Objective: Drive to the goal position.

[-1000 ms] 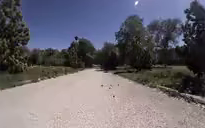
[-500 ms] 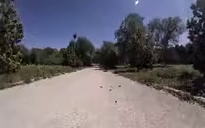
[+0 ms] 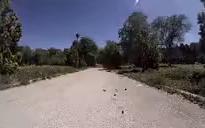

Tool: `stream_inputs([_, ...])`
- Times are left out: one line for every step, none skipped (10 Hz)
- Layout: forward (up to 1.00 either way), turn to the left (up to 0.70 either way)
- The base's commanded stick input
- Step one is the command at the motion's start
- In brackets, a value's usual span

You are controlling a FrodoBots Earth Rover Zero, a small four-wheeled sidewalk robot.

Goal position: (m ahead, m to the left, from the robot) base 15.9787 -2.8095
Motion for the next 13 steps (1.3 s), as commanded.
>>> stream_inputs([0.70,0.01])
stream_inputs([0.70,0.01])
stream_inputs([0.70,0.01])
stream_inputs([0.70,0.01])
stream_inputs([0.70,0.01])
stream_inputs([0.70,0.01])
stream_inputs([0.70,0.01])
stream_inputs([0.70,0.01])
stream_inputs([0.70,0.01])
stream_inputs([0.70,0.01])
stream_inputs([0.70,0.01])
stream_inputs([0.70,0.01])
stream_inputs([0.70,0.01])
